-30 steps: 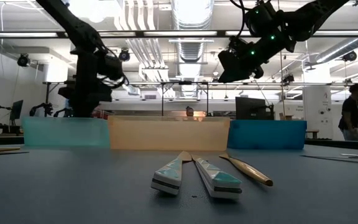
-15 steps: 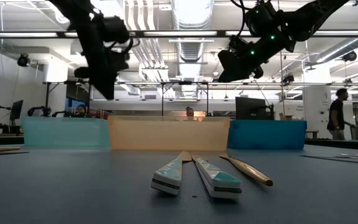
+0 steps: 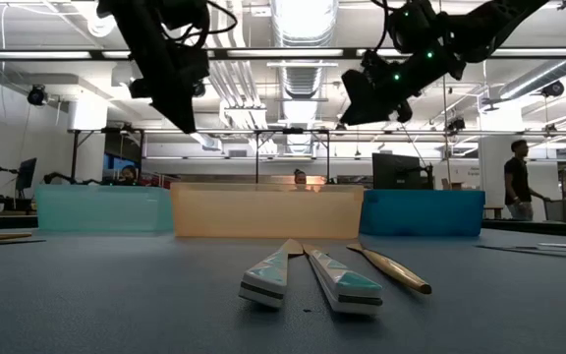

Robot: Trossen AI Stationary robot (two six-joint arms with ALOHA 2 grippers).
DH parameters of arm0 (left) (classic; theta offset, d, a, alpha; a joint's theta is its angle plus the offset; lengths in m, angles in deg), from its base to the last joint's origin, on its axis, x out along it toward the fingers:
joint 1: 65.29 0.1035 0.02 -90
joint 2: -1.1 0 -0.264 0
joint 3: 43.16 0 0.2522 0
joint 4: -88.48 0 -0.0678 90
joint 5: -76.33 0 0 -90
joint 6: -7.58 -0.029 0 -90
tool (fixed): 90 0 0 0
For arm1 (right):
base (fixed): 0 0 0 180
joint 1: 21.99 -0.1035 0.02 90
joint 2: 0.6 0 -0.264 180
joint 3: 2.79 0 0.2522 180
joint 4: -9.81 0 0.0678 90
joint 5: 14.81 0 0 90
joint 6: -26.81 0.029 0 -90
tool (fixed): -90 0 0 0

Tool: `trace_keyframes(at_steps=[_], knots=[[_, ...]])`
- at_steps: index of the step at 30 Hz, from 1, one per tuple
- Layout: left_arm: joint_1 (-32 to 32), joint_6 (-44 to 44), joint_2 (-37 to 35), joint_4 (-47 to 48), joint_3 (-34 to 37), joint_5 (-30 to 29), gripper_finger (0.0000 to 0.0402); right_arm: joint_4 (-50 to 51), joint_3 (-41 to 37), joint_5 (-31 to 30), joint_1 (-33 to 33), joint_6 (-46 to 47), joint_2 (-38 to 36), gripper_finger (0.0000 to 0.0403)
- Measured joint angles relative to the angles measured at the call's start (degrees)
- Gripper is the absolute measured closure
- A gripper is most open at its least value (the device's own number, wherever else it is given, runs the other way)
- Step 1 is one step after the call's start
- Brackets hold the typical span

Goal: Sort silverware by color (type)
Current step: Put the white knife in the orange bin

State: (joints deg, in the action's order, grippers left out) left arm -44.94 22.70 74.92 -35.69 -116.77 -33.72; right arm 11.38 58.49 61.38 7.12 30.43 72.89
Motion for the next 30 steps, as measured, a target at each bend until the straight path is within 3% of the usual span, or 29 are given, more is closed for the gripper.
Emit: trace_keyframes(at_steps=[6,13,21,30], knots=[[-5.1,-2.16,0.08,-2.03,1.19,-0.04,0.0347,0.2,1.45,7.71,-2.63,2.79,0.0,0.03],[-9.67,-2.62,-2.96,-5.05,5.63,-0.09,0.0348,4.16,2.65,8.07,-7.81,6.71,0.0,0.03],[-13.56,-4.65,-11.32,-11.68,13.97,-0.11,0.036,7.32,2.83,8.06,-15.24,15.36,0.17,0.03],[-14.48,-6.7,-18.27,-21.73,21.38,-0.02,0.0361,7.69,2.81,8.05,-24.37,25.74,0.18,0.03]])
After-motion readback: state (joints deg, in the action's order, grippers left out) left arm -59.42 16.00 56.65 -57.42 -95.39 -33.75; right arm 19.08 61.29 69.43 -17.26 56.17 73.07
